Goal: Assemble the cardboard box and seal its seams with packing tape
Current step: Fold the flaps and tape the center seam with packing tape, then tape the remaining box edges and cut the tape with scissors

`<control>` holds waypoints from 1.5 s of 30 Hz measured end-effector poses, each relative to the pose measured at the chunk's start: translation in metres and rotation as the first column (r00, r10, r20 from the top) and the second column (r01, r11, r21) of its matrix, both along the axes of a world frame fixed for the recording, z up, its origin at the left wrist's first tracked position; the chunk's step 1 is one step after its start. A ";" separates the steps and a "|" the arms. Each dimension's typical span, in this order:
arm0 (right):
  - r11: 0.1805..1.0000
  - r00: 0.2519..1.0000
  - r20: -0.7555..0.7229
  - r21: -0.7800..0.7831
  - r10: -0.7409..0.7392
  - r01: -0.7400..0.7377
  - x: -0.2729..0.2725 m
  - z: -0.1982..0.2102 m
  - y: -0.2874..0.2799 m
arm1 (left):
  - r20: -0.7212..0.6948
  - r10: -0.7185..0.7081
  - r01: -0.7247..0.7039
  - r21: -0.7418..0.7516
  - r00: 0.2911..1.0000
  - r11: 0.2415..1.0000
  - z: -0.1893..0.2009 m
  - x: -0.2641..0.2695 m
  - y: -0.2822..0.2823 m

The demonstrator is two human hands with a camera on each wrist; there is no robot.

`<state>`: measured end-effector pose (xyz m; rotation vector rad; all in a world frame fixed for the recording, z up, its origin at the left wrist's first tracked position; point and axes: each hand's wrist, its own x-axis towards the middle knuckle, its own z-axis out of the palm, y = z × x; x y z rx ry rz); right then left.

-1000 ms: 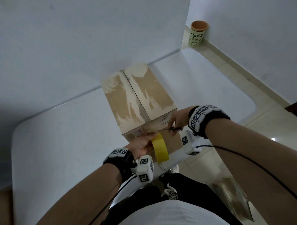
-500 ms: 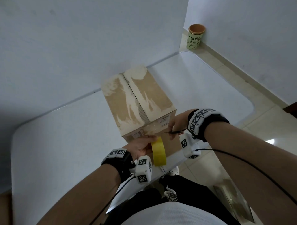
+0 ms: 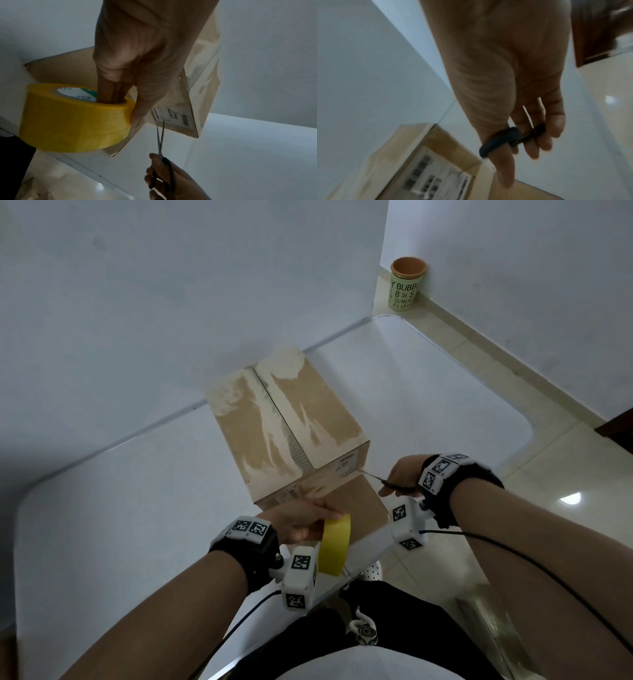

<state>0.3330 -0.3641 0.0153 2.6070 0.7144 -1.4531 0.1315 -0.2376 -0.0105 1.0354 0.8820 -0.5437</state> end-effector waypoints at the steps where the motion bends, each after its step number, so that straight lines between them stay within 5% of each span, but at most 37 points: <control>1: 0.999 0.999 0.015 0.001 -0.044 0.044 0.001 -0.003 -0.005 | 0.011 -0.024 0.024 0.021 1.000 0.999 0.002 0.003 0.001; 7: 0.972 0.970 0.085 0.062 -0.230 0.225 0.011 -0.035 -0.021 | 0.017 -0.189 0.186 0.108 0.982 0.977 0.018 0.023 0.007; 11: 0.879 0.895 -0.015 0.180 -0.447 0.442 0.021 -0.042 -0.024 | 0.012 -0.267 0.263 0.145 0.964 0.954 0.025 0.038 0.004; 16: 0.939 0.929 0.147 0.119 -0.339 0.323 0.024 -0.050 -0.015 | 0.019 -0.291 0.287 0.112 0.956 0.951 0.031 0.054 -0.004; 20: 0.992 0.961 0.262 -0.064 -0.091 0.111 0.028 -0.047 -0.017 | 0.032 -0.291 0.287 0.099 0.956 0.953 0.039 0.068 -0.008; 22: 0.997 0.967 0.247 -0.019 -0.064 0.071 0.031 -0.043 -0.018 | 0.043 -0.285 0.280 0.099 0.958 0.955 0.045 0.074 -0.008; 24: 0.996 0.979 0.188 0.055 -0.083 0.074 0.038 -0.040 -0.022 | 0.058 -0.282 0.276 0.099 0.958 0.956 0.050 0.079 -0.006; 26: 0.949 0.964 0.068 0.205 -0.259 0.240 0.048 -0.034 -0.027 | 0.074 -0.257 0.250 0.089 0.964 0.964 0.054 0.086 -0.005; 29: 0.624 0.695 -0.436 0.318 -0.572 0.714 0.050 -0.019 -0.033 | 0.114 -0.148 0.140 0.075 0.982 0.987 0.060 0.100 -0.008; 31: 0.543 0.565 -0.626 0.255 -0.538 0.800 0.049 -0.003 -0.035 | 0.154 -0.051 0.041 0.066 0.987 0.997 0.063 0.111 -0.014; 34: 0.545 0.495 -0.781 0.243 -0.380 0.802 0.054 0.010 -0.039 | 0.199 0.071 -0.079 0.031 0.977 0.996 0.066 0.128 -0.026; 37: 0.529 0.497 -0.806 0.282 -0.321 0.800 0.056 0.016 -0.046 | 0.213 0.135 -0.143 0.020 0.968 0.990 0.071 0.140 -0.033; 40: 0.496 0.588 -0.744 0.398 -0.317 0.772 0.062 0.019 -0.051 | 0.210 0.107 -0.117 0.034 0.972 0.993 0.075 0.150 -0.036; 43: 0.464 0.622 -0.664 0.434 -0.415 0.772 0.064 0.022 -0.051 | 0.156 -0.091 0.071 0.134 0.984 0.989 0.079 0.155 -0.035; 45: 0.503 0.708 -0.536 0.499 -0.460 0.705 0.067 0.019 -0.045 | 0.111 -0.243 0.217 0.206 0.964 0.954 0.084 0.155 -0.035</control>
